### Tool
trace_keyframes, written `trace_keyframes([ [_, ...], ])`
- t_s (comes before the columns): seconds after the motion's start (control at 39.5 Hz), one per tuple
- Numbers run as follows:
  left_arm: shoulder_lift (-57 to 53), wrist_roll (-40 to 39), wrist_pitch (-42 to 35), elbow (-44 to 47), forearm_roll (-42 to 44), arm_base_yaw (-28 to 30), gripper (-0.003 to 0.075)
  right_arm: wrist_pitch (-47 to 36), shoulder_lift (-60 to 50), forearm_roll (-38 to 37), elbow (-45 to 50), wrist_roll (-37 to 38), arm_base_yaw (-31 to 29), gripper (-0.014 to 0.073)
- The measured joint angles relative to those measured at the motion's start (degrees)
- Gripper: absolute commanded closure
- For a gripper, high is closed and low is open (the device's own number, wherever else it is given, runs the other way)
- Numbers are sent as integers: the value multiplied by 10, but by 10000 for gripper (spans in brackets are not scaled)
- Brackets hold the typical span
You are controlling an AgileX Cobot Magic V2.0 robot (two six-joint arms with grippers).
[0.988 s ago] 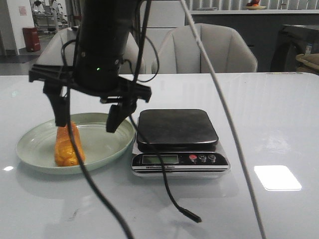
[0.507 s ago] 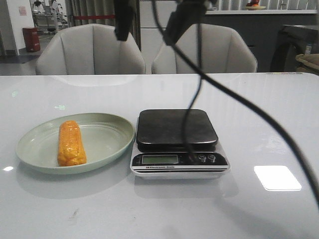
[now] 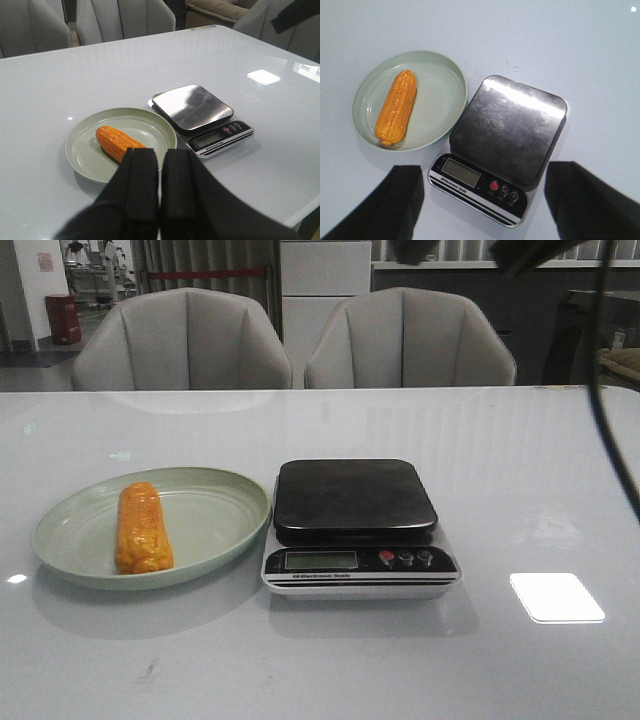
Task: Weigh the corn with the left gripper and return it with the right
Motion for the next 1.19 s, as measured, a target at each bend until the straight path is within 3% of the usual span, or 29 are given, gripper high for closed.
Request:
trace_keyframes([
  [0.3,0,0,0,0,0,0,607,-60,-236,0,183,-24,0,-4],
  [0.76,0,0,0,0,0,0,607,-31,-637,0,366,-27,0,-4],
  [0.89,0,0,0,0,0,0,607,-42,-658,0,409,-27,0,1],
  [1.06,0,0,0,0,0,0,607,-86,-658,0,433,-27,0,97],
  [1.19,0,0,0,0,0,0,607,-109,-658,0,433,-27,0,116],
])
